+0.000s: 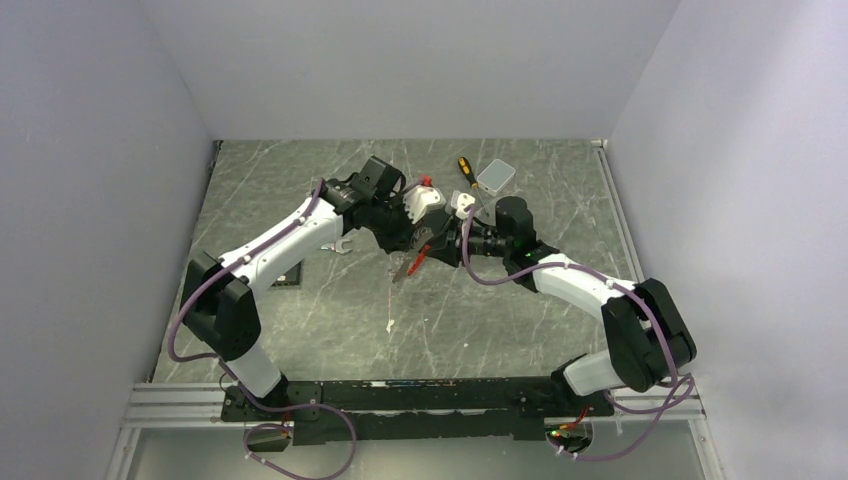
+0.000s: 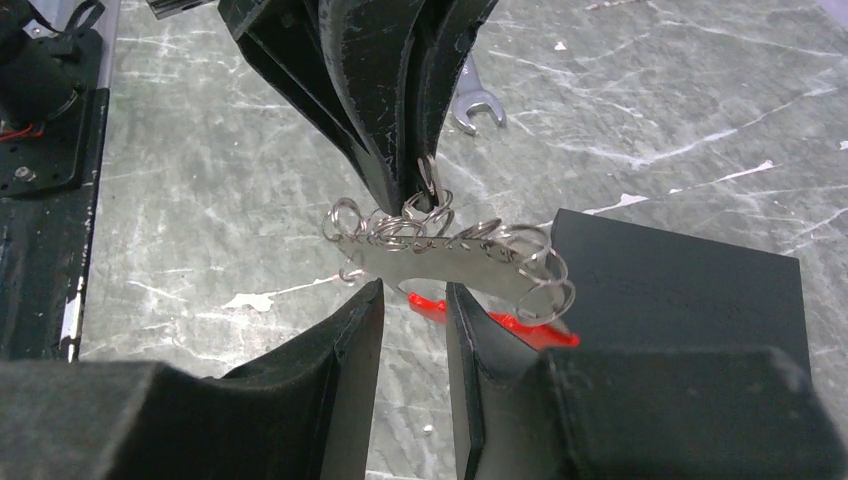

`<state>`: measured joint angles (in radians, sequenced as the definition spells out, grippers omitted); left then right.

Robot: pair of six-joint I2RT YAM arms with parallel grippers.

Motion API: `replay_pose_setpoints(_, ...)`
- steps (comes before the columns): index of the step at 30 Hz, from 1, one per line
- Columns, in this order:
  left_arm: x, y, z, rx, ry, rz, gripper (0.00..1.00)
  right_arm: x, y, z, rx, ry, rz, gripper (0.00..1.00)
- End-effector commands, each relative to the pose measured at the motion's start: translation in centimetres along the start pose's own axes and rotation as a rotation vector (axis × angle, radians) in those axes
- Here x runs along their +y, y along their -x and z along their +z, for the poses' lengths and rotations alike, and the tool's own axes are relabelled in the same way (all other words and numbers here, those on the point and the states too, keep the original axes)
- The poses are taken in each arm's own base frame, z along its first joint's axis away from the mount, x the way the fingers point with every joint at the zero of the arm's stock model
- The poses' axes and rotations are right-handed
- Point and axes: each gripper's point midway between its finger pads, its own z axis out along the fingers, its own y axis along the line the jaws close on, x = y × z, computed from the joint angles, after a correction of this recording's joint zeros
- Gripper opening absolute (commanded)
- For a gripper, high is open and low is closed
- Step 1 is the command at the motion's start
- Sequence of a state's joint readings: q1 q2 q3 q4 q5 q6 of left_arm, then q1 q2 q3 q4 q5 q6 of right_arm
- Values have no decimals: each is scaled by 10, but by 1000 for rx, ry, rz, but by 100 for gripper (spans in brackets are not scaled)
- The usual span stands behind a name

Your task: Remove the keys from the keyring

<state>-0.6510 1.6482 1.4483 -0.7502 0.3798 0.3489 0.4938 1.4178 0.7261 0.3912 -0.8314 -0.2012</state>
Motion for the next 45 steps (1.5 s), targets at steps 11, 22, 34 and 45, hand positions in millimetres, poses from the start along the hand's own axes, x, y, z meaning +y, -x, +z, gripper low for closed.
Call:
replay_pose_setpoints(11,-8,32,-3,-81,-42,-49,0,8,23,16,-55,37,-116,32)
replay_pose_setpoints(22,-1,35,-3,-85,-47,-94,0,-1,43,1,-99,35,-156,32)
replay_pose_setpoints(34,2,41,-3,-90,-52,-127,0,-3,46,-1,-76,9,-221,32)
replay_pose_setpoints(45,2,42,-4,-92,-55,-142,0,-15,31,7,-23,-98,-248,30)
